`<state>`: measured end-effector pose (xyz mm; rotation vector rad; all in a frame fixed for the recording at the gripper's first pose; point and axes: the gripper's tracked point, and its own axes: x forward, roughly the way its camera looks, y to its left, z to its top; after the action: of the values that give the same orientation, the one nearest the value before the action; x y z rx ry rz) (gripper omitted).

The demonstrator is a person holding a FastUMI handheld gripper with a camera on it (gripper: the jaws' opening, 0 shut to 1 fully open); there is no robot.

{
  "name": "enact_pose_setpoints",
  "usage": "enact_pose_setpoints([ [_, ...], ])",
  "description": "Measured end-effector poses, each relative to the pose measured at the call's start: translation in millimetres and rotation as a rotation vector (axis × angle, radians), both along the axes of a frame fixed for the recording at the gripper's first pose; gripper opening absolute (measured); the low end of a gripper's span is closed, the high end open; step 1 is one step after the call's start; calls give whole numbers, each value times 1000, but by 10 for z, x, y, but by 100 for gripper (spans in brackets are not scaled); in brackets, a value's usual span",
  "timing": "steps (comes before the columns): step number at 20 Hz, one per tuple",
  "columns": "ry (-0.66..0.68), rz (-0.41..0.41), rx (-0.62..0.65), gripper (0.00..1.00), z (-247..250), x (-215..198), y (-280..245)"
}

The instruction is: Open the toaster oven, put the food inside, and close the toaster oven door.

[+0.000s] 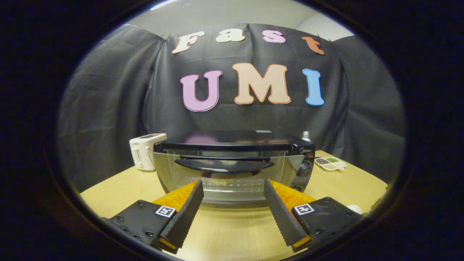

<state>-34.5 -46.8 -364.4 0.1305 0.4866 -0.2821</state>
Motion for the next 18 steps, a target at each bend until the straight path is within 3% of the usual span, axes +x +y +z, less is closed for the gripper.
enact_pose_setpoints([
  [6,-52,26,37,100,133,386,6],
  [11,-68,40,-26,100,244,456,39],
  [18,-57,38,-21,100,355,432,-11],
])
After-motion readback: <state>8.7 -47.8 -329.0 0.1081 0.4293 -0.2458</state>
